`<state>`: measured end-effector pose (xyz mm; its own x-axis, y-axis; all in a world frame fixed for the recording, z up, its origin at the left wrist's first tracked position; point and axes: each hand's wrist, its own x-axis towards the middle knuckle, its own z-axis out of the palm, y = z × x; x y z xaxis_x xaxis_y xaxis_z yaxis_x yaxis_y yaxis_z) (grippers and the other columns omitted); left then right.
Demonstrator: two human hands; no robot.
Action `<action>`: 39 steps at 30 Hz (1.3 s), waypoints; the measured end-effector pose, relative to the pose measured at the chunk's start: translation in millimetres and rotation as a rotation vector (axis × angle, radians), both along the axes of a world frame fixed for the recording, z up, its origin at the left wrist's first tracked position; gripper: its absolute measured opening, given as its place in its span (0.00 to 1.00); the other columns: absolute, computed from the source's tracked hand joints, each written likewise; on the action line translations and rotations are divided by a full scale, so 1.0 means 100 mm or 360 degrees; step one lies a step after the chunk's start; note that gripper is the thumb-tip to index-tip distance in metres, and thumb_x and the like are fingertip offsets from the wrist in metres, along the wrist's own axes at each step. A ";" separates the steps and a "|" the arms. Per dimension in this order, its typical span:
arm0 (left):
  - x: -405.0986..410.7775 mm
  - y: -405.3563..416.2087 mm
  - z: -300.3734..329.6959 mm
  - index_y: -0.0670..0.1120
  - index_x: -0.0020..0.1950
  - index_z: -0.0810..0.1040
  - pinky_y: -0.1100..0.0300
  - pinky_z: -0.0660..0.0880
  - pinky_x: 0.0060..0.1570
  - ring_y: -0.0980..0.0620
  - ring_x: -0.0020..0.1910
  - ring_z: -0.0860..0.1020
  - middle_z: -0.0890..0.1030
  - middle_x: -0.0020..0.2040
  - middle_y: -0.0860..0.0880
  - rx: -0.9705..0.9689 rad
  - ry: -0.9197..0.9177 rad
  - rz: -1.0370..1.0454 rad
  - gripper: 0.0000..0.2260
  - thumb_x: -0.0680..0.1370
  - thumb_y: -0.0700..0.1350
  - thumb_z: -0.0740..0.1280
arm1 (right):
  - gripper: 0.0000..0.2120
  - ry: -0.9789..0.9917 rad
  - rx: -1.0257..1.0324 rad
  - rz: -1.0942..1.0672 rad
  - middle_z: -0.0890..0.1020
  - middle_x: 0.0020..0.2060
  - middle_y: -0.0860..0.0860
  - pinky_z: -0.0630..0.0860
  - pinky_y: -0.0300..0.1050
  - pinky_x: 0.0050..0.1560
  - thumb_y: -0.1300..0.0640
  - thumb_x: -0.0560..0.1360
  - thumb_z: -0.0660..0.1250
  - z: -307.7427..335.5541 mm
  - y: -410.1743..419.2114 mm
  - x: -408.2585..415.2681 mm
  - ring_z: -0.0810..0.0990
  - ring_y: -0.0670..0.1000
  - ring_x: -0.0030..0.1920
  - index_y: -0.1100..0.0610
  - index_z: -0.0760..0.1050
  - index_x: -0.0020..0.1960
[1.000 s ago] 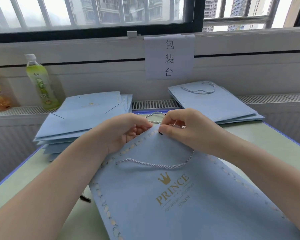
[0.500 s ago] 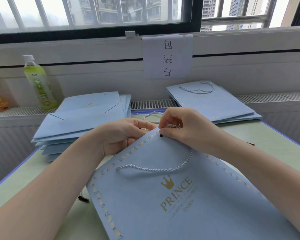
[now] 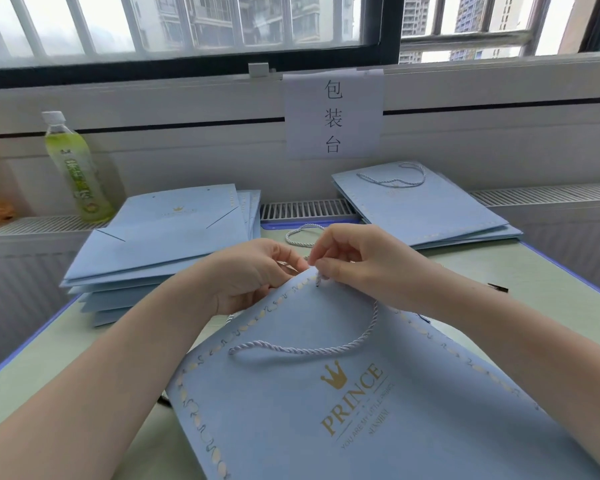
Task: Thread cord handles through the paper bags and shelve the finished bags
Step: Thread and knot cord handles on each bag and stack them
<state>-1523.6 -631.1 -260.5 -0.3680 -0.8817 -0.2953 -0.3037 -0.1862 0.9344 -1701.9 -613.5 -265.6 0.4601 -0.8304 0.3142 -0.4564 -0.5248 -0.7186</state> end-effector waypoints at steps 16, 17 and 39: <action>-0.02 0.08 0.07 0.40 0.46 0.83 0.54 0.76 0.44 0.48 0.38 0.78 0.82 0.43 0.42 -0.0292 -0.0377 -0.0019 0.12 0.76 0.48 0.68 | 0.11 -0.1349 0.0155 -0.0339 0.72 0.26 0.44 0.65 0.36 0.30 0.64 0.81 0.57 0.16 -0.06 -0.10 0.65 0.44 0.27 0.56 0.75 0.45; -0.02 0.09 0.08 0.40 0.45 0.83 0.55 0.76 0.45 0.49 0.39 0.78 0.83 0.42 0.42 -0.0375 -0.0418 -0.0007 0.12 0.76 0.49 0.68 | 0.11 -0.1401 0.0071 -0.0419 0.71 0.27 0.45 0.65 0.36 0.29 0.64 0.81 0.56 0.16 -0.06 -0.11 0.65 0.43 0.27 0.56 0.75 0.45; -0.07 0.16 0.13 0.48 0.47 0.80 0.55 0.64 0.48 0.47 0.52 0.72 0.78 0.41 0.51 -0.1926 -0.1044 0.0820 0.07 0.78 0.49 0.65 | 0.16 -0.0176 -0.0103 -0.0849 0.74 0.32 0.50 0.65 0.38 0.31 0.50 0.80 0.58 0.15 -0.26 -0.39 0.70 0.45 0.29 0.62 0.75 0.46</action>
<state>-1530.1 -615.6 -247.2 -0.0378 -0.6971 0.7160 -0.8698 0.3757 0.3199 -1740.4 -639.6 -250.5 -0.0583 -0.9168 0.3950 -0.5946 -0.2859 -0.7514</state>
